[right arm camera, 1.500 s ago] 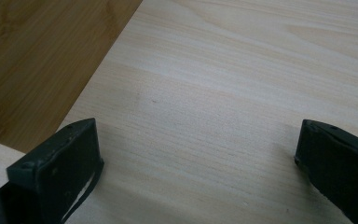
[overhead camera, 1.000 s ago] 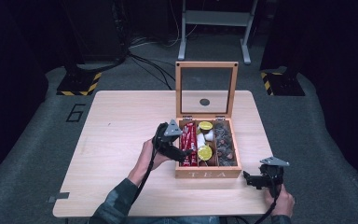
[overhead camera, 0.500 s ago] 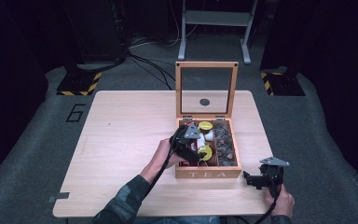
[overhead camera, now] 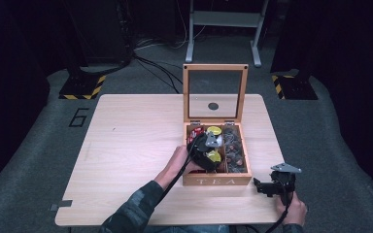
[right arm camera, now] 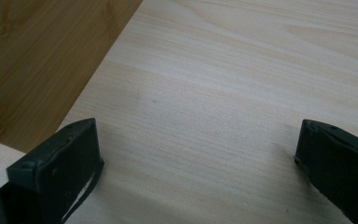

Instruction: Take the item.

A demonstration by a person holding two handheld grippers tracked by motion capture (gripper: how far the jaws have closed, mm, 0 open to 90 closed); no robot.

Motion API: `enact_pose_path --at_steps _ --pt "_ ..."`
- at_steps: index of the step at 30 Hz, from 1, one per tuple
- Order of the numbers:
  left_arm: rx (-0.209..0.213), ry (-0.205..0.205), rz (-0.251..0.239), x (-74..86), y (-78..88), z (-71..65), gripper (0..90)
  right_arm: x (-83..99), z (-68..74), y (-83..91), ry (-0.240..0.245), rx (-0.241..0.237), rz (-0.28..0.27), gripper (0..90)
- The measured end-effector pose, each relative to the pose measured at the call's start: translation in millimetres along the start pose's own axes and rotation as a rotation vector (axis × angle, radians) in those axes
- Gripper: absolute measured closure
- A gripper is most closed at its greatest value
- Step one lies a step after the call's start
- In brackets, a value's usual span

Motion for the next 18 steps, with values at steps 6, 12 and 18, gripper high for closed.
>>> enact_pose_path --at_steps 6,12,18 --pt "0.01 -0.002 0.019 2.4 -6.9 -1.4 20.9 0.0 0.0 0.0 0.0 0.0 0.0 0.0" --pt "0.015 -0.008 0.031 3.3 -10.5 -1.9 23.7 0.0 0.0 0.0 0.0 0.0 0.0 0.0" --pt "0.017 -0.014 0.055 5.3 -15.9 -3.7 28.7 0.0 0.0 0.0 0.0 0.0 0.0 0.0"
Point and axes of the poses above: each handheld gripper's, and its own axes: y roughly backward along the jaws, x roughly out of its underside, z roughly to its left, the point moved 4 cm from there along -y, roughly forward along the jaws, and after that the axes turned 5 degrees about x, right-handed, at the moved point
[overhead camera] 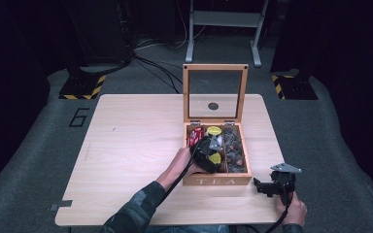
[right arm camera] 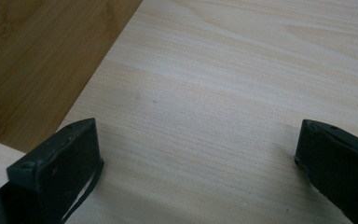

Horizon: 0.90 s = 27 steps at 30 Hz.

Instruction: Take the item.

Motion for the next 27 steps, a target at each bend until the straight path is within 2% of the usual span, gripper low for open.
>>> enact_pose_path --at_steps 4,6,8,27 --pt "0.007 0.008 0.009 1.7 -2.9 -0.7 32.2 0.0 0.0 0.0 0.0 0.0 0.0 0.0" --pt "0.004 0.009 0.003 1.7 -2.9 -0.7 36.8 0.0 0.0 0.0 0.0 0.0 0.0 0.0" --pt "-0.002 0.0 0.004 1.4 -2.5 -1.4 38.2 0.0 0.0 0.0 0.0 0.0 0.0 0.0" --pt "0.01 -0.002 -0.042 -2.9 8.7 -3.0 39.2 0.0 0.0 0.0 0.0 0.0 0.0 0.0"
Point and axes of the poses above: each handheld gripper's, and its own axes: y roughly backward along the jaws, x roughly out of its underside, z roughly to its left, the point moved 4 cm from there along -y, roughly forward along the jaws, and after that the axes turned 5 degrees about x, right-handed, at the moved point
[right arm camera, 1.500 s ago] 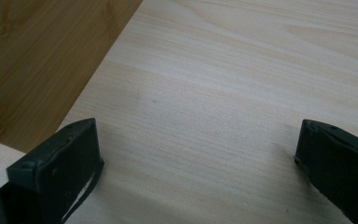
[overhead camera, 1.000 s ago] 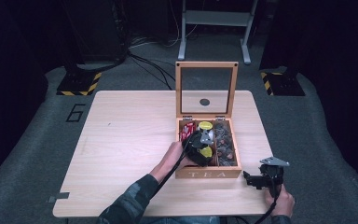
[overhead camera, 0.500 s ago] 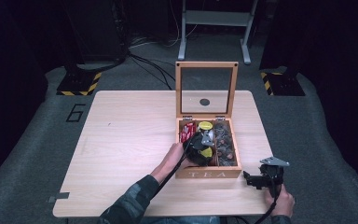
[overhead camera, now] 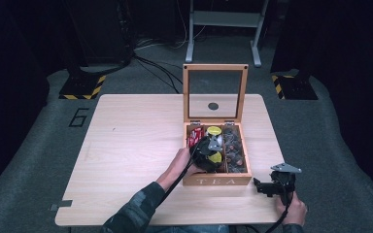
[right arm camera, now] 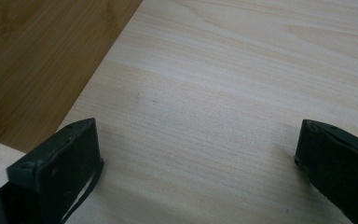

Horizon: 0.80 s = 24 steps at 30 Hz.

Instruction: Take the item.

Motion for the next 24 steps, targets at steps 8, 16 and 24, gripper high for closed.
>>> enact_pose_path --at_steps 8,16,24 --pt "-0.002 0.009 -0.022 -1.9 8.9 0.9 39.3 0.0 0.0 0.0 0.0 0.0 0.0 0.0" --pt "-0.012 0.005 -0.045 -3.8 21.1 1.3 39.3 0.0 0.0 0.0 0.0 0.0 0.0 0.0" --pt "-0.018 0.021 -0.07 -0.6 33.0 3.5 39.3 0.1 -0.1 0.0 0.002 0.0 0.001 0.0"
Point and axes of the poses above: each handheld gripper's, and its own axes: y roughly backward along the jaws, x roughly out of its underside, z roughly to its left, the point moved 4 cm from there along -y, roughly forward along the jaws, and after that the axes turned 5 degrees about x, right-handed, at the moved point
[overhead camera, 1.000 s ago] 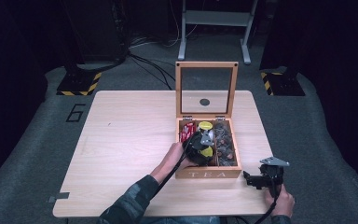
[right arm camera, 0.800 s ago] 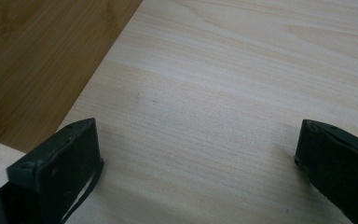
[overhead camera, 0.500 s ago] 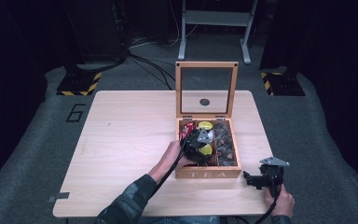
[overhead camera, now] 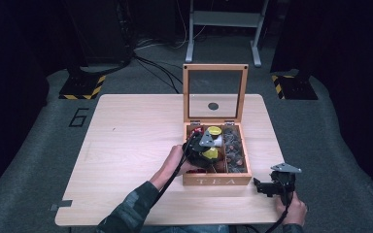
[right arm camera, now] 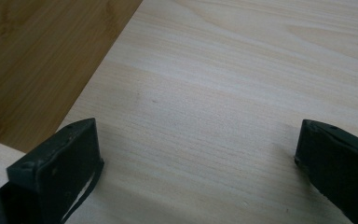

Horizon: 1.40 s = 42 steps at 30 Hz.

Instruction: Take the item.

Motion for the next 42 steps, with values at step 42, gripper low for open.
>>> enact_pose_path --at_steps 42 --pt "-0.12 0.083 -0.096 32.3 70.1 21.6 39.4 0.1 0.0 0.0 0.002 0.0 0.001 0.0"
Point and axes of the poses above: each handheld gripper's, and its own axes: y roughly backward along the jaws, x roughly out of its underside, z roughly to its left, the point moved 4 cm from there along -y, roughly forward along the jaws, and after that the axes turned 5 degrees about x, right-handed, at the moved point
